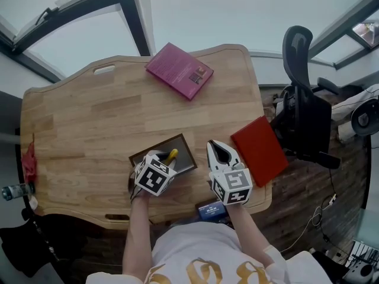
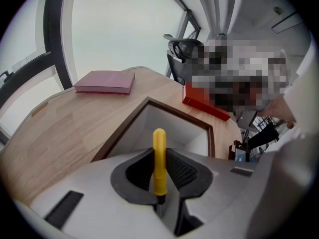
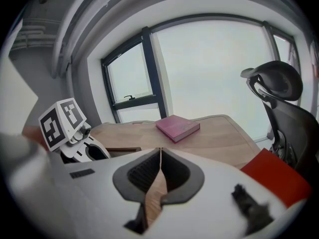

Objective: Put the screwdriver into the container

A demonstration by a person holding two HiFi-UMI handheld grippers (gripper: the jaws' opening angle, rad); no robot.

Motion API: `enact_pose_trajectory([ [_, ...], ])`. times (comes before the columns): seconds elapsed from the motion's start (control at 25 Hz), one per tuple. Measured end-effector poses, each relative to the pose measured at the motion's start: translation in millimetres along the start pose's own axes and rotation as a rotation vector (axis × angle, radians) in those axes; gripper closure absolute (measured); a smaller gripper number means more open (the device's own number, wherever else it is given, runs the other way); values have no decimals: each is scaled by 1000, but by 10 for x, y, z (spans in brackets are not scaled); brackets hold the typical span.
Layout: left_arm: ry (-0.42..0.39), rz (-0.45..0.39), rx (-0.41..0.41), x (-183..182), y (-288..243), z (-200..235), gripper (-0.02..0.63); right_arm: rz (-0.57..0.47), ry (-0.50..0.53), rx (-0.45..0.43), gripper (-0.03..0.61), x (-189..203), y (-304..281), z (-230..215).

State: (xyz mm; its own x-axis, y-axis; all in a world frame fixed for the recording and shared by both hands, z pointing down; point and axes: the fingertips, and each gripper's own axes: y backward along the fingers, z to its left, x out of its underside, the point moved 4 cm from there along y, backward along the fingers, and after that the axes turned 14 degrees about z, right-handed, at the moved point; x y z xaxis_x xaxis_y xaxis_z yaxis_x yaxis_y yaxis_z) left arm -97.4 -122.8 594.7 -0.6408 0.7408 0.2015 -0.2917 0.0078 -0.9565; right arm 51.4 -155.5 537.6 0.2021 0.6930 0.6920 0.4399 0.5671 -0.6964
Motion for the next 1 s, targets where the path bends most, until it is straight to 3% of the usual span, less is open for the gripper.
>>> enact_pose_trajectory([
  [1.0,-28,135,35,-33,-264,20,535,25,-18,9,546,37,-97,-74],
])
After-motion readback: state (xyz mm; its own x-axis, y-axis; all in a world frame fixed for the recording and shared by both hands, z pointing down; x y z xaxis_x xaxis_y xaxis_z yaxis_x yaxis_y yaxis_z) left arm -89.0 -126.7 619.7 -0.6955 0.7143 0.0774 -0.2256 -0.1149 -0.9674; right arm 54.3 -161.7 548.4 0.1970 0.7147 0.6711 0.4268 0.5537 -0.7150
